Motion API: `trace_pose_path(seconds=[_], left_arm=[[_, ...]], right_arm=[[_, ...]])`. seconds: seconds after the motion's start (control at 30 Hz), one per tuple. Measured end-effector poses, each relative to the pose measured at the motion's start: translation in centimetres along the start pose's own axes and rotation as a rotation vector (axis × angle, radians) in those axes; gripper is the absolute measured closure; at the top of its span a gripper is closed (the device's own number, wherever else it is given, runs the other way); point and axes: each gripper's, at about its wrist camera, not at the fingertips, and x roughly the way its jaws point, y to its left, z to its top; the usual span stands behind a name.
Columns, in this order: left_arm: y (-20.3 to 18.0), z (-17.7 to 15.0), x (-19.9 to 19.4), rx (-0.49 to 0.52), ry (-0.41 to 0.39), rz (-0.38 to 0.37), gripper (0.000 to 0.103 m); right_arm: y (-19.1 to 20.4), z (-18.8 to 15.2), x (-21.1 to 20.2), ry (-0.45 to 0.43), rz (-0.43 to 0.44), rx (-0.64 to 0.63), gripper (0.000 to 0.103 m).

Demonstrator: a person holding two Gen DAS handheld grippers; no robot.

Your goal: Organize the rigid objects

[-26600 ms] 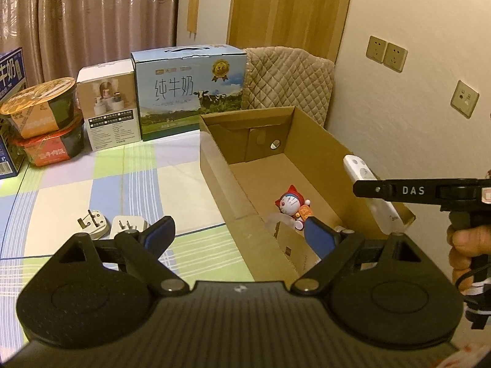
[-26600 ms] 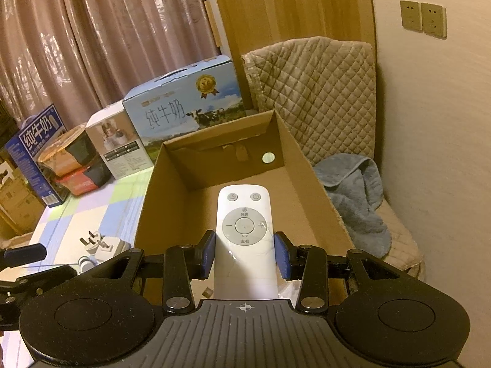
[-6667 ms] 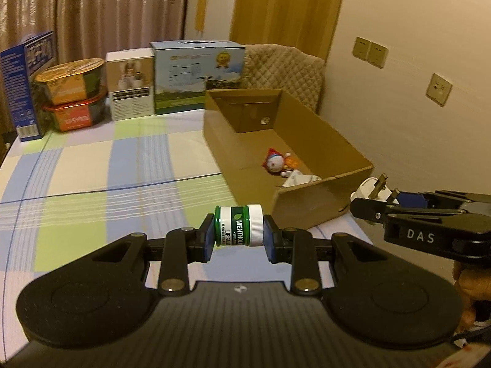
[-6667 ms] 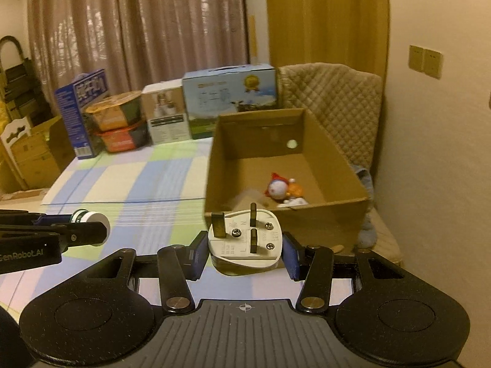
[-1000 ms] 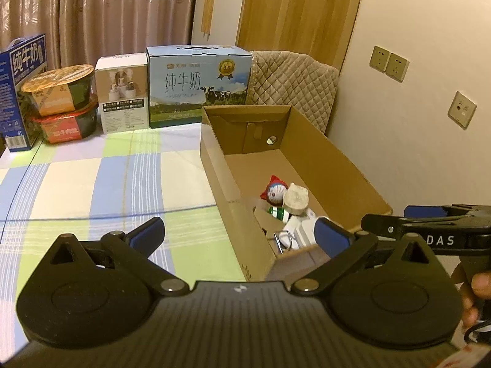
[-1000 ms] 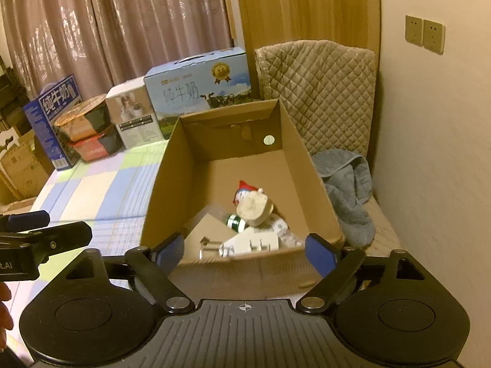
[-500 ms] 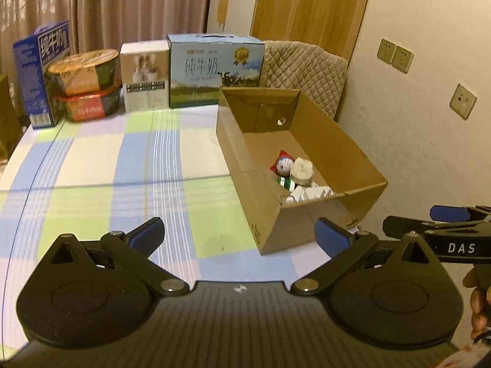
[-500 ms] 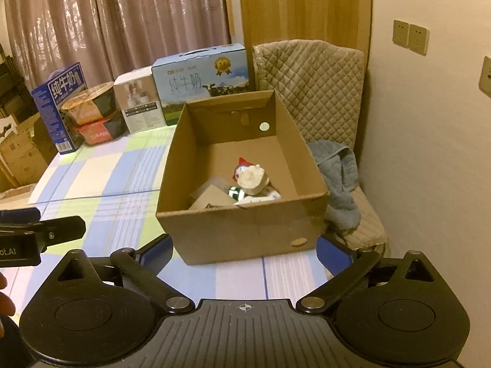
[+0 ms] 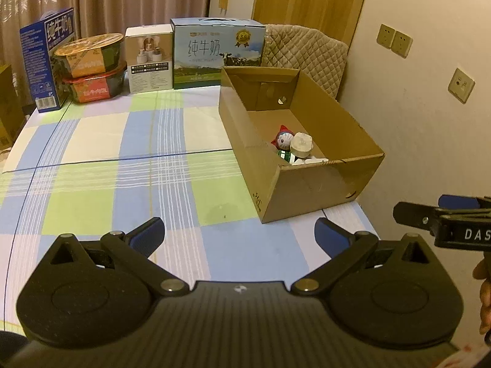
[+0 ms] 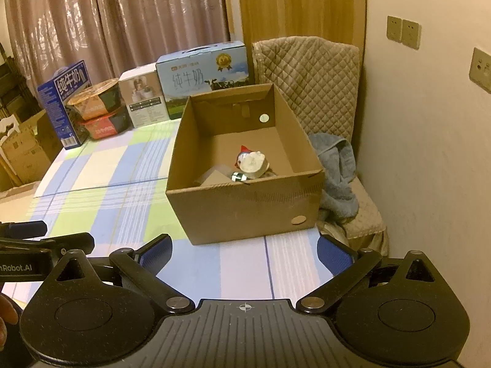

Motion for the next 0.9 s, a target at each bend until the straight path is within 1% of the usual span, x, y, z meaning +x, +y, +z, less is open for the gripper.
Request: trace_pose_path(seconds=[0.33, 0.9], left_arm=[[0.01, -0.27, -0.38, -0.017, -0.002, 0.032, 0.001], [-0.08, -0.57, -0.75, -0.037, 0.004, 0.048, 0.001]], right_arm=[[0.25, -0.37, -0.64, -0.006, 0.010, 0.012, 0.005], [0.44, -0.45, -0.84, -0.008, 0.016, 0.002, 0.005]])
